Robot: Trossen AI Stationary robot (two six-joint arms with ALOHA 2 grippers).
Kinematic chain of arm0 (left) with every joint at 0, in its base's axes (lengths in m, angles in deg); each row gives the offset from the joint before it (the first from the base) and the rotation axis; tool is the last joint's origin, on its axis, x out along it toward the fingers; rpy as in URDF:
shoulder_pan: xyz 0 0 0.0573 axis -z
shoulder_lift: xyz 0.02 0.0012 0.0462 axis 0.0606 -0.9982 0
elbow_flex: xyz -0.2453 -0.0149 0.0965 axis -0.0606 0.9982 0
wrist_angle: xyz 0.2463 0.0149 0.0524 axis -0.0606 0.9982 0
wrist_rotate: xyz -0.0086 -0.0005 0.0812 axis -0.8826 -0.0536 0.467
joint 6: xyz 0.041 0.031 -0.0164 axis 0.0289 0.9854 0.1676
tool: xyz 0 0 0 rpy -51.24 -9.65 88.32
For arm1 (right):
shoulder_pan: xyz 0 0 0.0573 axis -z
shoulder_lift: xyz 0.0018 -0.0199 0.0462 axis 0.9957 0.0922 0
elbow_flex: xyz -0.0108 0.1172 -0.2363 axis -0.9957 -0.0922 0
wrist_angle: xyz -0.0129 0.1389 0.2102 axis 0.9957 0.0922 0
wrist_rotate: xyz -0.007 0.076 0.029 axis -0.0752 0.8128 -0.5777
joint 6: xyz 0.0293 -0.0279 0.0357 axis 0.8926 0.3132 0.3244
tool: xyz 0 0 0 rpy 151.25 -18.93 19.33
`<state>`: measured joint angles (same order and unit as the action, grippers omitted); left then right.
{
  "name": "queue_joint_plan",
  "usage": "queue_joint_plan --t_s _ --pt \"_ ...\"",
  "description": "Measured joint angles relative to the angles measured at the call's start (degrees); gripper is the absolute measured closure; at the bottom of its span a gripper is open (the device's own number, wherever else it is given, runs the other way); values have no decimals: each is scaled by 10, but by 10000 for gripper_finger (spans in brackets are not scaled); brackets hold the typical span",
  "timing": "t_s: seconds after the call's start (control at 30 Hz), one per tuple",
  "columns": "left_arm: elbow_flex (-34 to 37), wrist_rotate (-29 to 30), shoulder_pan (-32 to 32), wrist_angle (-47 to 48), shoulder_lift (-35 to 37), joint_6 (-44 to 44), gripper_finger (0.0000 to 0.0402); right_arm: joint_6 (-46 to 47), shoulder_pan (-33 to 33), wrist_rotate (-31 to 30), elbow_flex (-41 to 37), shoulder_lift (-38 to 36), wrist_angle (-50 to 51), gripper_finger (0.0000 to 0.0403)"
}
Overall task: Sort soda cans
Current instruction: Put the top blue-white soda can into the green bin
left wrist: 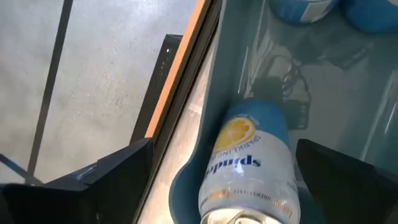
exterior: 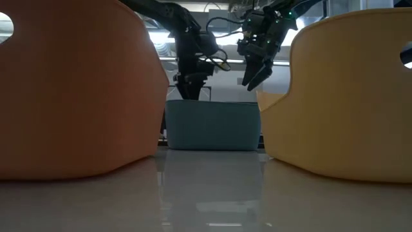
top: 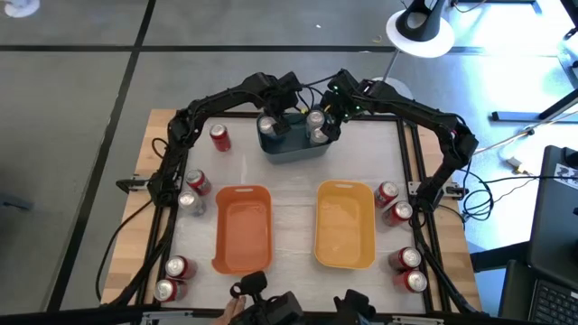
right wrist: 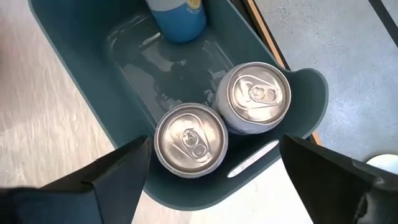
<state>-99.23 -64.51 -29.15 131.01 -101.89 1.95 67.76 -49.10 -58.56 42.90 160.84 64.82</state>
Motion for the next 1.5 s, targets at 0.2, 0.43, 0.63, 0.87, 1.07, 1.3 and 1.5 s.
queue_joint_plan --t_s 0.2,0.43,0.63,0.87,1.07,1.3,1.5 --pt "0 -1 -1 3 1 4 23 0 0 0 0 0 1 47" --pt "-4 -2 0 27 4 23 23 0 0 0 0 0 2 47" --pt "-24 -2 -4 76 13 20 23 -2 0 0 0 0 2 47" --pt "-25 -2 -30 125 23 12 23 -4 0 -1 0 0 6 47" --pt "-24 -2 -42 109 23 -1 23 -6 0 -1 0 0 6 47" --pt "11 -3 -41 104 23 3 23 -7 0 0 0 0 5 47" --pt "40 -3 -38 55 23 10 23 -7 0 -1 0 0 2 47"
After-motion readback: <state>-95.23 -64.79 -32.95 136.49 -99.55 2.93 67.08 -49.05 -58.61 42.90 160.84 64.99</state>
